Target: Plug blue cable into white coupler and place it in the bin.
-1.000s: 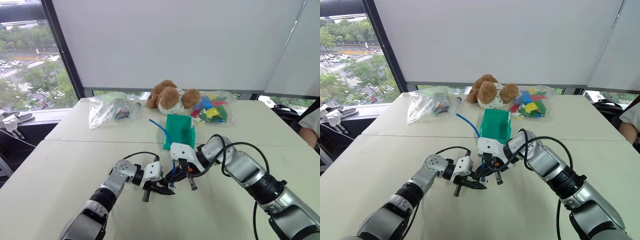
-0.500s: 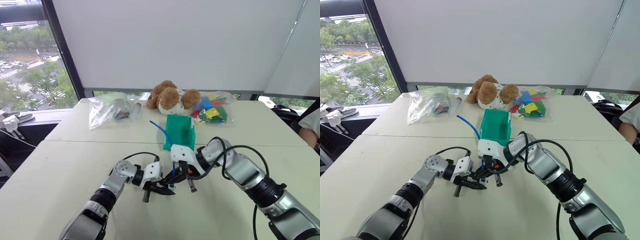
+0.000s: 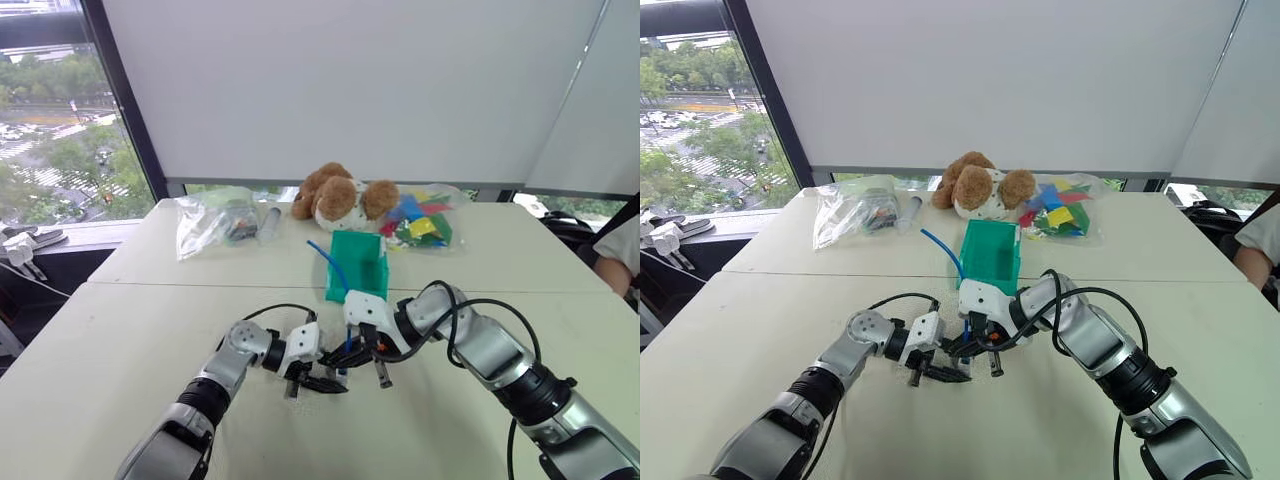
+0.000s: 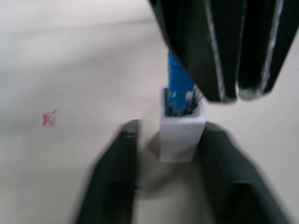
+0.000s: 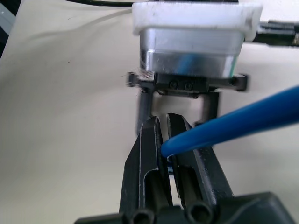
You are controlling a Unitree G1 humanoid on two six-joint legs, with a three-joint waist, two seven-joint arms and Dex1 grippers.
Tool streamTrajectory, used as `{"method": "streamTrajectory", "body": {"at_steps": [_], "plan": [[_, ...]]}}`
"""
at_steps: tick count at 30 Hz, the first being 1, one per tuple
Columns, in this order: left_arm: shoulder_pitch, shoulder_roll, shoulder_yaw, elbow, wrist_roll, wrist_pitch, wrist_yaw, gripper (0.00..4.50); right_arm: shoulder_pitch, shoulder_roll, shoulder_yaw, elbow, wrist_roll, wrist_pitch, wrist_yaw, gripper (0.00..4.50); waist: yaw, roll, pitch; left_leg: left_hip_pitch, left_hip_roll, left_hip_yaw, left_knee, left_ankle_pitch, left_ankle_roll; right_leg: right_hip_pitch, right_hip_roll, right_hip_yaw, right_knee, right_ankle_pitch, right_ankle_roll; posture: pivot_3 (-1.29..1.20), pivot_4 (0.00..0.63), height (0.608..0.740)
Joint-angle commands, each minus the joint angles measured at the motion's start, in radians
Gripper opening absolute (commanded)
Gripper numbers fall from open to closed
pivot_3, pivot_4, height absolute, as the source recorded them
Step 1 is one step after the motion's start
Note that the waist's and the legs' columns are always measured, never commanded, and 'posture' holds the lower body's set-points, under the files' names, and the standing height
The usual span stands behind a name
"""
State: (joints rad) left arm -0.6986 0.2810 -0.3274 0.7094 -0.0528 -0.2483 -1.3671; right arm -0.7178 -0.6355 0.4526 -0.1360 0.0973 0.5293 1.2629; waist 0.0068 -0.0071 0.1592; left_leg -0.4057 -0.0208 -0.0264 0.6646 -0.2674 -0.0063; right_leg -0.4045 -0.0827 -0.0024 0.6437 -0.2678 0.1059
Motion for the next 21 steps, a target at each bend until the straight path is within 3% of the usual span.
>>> {"method": "streamTrajectory", "body": {"at_steps": [1, 2, 9, 12, 17, 21], "plan": [[0.046, 0.039, -0.003, -0.053, 0.0, 0.017, -0.03, 4.13, 0.009, 0.0, -0.012, 0.02, 0.001, 0.038, -0.017, 0.0, -0.002, 0.0, 0.0, 0.0, 0.0, 0.0, 0.0, 0.0, 0.0, 0.0, 0.0, 0.0, 0.0, 0.0, 0.0, 0.0, 0.15, 0.74], [0.06, 0.056, 0.004, -0.082, -0.012, 0.031, -0.039, 4.45, 0.006, -0.002, -0.026, 0.018, 0.008, 0.044, -0.023, 0.0, -0.004, 0.0, 0.0, 0.0, 0.0, 0.0, -0.001, 0.0, 0.0, -0.001, 0.0, 0.0, 0.0, 0.0, 0.0, 0.0, 0.15, 0.74], [0.138, 0.185, 0.16, -0.278, -0.144, 0.238, 0.04, 4.45, -0.058, 0.003, -0.204, 0.012, 0.107, 0.114, -0.089, 0.0, -0.023, 0.002, 0.004, -0.003, 0.001, 0.0, -0.002, 0.0, 0.0, -0.005, -0.004, 0.001, 0.001, 0.0, 0.0, 0.0, 0.15, 0.74], [0.146, 0.216, 0.248, -0.3, -0.187, 0.306, 0.12, 4.45, -0.142, 0.018, -0.279, 0.108, 0.112, 0.069, -0.149, 0.0, -0.021, 0.004, 0.007, -0.003, 0.001, 0.0, -0.002, 0.0, 0.0, -0.006, -0.004, 0.001, 0.001, 0.0, 0.0, 0.0, 0.15, 0.74], [0.198, 0.238, 0.331, -0.358, -0.215, 0.364, 0.223, 4.45, -0.341, 0.085, -0.333, 0.447, 0.06, -0.098, -0.263, 0.0, -0.021, 0.004, 0.007, -0.003, -0.001, 0.001, -0.003, 0.0, 0.0, -0.006, -0.006, 0.001, 0.001, 0.0, 0.0, 0.0, 0.15, 0.74], [0.252, 0.233, 0.349, -0.436, -0.228, 0.394, 0.275, 4.45, -0.46, 0.138, -0.3, 0.759, -0.033, -0.263, -0.353, 0.0, -0.021, 0.004, 0.007, -0.003, -0.001, 0.002, -0.005, 0.0, -0.001, -0.007, -0.007, 0.001, 0.0, 0.0, 0.0, 0.0, 0.15, 0.74]]}}
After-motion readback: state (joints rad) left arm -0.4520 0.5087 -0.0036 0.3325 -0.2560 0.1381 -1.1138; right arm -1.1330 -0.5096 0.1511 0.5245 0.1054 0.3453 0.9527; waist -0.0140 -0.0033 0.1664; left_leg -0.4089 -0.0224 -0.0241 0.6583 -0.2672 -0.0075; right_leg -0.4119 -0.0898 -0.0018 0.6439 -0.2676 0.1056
